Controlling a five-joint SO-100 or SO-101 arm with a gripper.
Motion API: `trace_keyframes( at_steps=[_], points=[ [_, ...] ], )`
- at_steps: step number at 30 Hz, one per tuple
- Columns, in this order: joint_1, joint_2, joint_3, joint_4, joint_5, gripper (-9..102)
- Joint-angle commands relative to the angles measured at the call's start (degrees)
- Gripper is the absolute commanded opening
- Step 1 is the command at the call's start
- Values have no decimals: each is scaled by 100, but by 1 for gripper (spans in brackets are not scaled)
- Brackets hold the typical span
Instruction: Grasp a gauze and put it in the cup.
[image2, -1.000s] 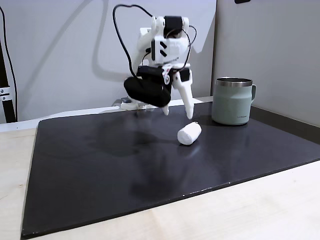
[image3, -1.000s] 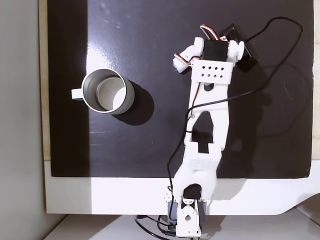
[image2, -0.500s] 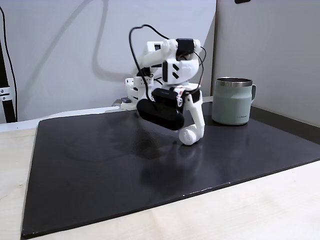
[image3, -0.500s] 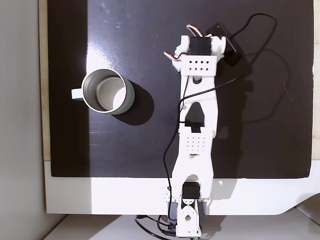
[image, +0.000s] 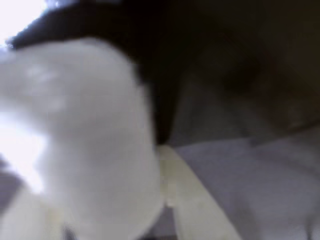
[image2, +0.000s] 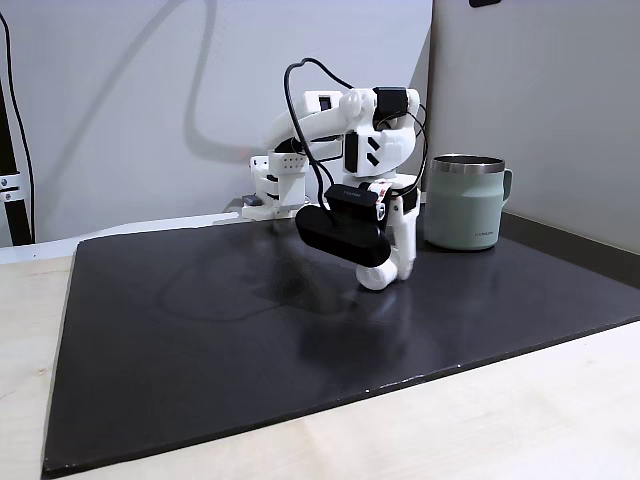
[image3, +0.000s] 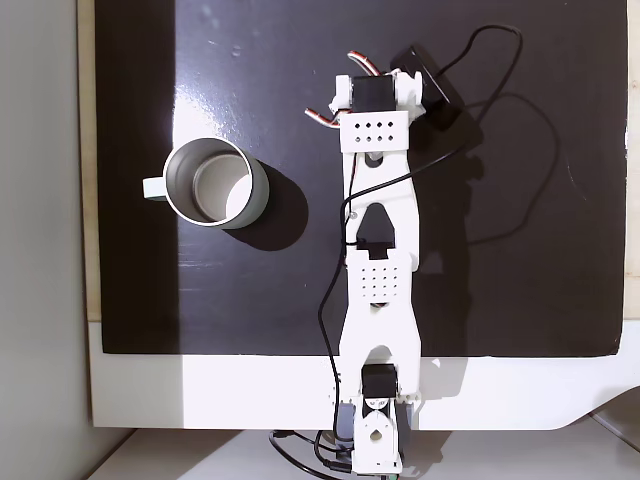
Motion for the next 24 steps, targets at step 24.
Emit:
trace_keyframes(
  at_steps=[24],
  points=[
    [97, 4096, 1934, 79, 105, 0]
  ],
)
